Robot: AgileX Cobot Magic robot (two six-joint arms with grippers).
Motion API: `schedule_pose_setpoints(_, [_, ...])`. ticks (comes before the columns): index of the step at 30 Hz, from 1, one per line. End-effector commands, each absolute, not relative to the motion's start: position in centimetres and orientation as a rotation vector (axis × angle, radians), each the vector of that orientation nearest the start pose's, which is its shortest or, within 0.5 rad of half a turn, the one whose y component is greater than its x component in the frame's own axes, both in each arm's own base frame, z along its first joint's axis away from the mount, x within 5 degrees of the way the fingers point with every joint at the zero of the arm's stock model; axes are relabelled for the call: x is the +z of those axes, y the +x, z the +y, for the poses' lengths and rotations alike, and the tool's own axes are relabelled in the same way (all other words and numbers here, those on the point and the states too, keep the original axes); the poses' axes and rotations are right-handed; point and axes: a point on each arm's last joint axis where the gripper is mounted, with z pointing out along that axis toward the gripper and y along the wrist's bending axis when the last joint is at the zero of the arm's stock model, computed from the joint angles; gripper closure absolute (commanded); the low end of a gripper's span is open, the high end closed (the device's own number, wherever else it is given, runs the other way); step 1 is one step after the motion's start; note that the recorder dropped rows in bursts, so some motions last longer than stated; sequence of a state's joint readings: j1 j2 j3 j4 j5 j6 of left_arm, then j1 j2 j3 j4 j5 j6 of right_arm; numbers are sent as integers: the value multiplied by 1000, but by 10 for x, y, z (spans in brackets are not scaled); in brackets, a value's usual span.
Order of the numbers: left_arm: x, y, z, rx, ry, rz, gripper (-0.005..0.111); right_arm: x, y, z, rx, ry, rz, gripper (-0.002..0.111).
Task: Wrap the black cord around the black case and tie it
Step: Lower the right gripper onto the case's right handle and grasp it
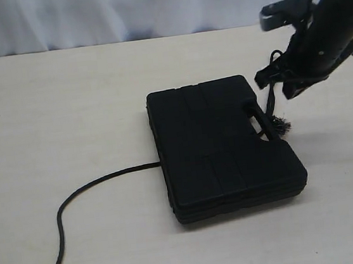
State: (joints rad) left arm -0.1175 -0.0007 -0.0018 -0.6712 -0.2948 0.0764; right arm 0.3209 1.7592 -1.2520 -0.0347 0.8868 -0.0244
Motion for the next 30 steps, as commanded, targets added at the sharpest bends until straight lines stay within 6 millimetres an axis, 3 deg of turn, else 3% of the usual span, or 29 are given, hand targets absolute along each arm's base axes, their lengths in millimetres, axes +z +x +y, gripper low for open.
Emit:
schedule_pose_setpoints(1, [233,52,10,-473,-431,1196,107,192,344,123,2,-546,2928,87])
schedule_pose_setpoints(6, [233,52,10,-473,-431,1196,107,165,351,128,15,-549,2978,58])
schedule_pose_setpoints(13, [233,52,10,-475,-429,1201,107,147,359,134,89,-438,2960,58])
schedule_pose_setpoints(15, [233,52,10,-475,-429,1201,107,138,362,135,89,-422,2964,63])
schedule_pose_setpoints(18, [233,52,10,-475,-429,1201,107,132,365,139,139,-366,2952,85])
schedule_pose_setpoints(20, [233,52,10,-476,-429,1204,107,133,370,146,253,-223,2909,104])
schedule_pose_setpoints(30, [233,52,10,-476,-429,1204,107,140,383,155,453,172,2776,104])
